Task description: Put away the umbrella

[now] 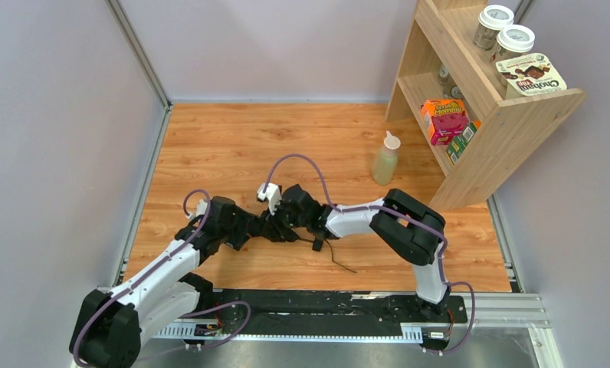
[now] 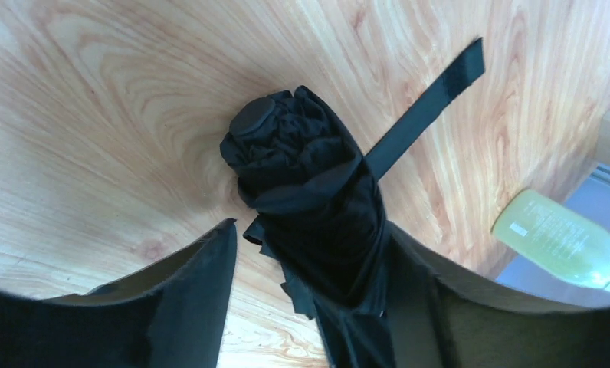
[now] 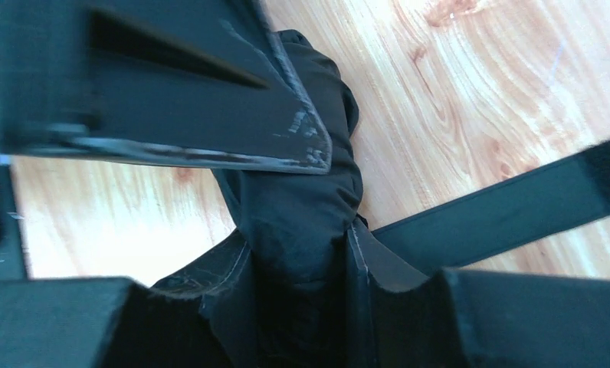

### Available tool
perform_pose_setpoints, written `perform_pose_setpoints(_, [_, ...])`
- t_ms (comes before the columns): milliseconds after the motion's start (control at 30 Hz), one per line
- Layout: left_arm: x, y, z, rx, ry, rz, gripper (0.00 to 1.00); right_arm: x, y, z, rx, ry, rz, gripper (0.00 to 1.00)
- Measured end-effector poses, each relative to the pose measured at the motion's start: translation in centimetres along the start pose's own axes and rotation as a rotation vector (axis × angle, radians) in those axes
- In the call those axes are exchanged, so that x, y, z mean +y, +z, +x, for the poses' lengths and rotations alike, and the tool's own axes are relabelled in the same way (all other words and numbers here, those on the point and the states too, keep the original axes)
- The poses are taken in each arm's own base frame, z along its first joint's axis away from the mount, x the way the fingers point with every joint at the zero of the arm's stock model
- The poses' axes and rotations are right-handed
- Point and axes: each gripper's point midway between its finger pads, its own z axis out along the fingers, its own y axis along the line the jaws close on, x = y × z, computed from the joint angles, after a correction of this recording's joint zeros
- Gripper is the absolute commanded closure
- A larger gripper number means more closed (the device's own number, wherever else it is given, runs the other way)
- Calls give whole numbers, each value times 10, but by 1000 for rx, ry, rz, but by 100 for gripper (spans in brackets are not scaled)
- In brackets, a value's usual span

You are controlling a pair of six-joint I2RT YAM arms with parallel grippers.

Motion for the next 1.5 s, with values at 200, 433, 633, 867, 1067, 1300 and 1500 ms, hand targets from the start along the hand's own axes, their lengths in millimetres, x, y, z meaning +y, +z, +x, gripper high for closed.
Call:
perform_pose_setpoints(200, [-8, -15, -7, -37, 36, 88, 24, -2, 6, -2, -13, 215, -253, 100])
perform_pose_setpoints(433, [-3, -12, -5, -30, 41, 104, 23, 1, 8, -3, 17, 350, -395, 100])
perform_pose_setpoints(633, [-3, 0, -3, -30, 38, 102, 23, 3, 7, -4, 37, 421, -466, 100])
perform_pose_setpoints(867, [-1, 19, -1, -26, 16, 90, 37, 0, 8, -6, 73, 490, -527, 100])
perform_pose_setpoints(1067, [0, 27, -1, -29, -33, 106, 70, -2, 9, -6, 117, 530, -539, 100])
perform_pose_setpoints(1300, [-4, 28, -1, -27, -77, 133, 94, -8, 7, -12, 169, 572, -484, 77])
perform_pose_setpoints(1500, [-14, 28, -1, -22, -60, 144, 99, -22, 2, -15, 237, 569, -364, 36])
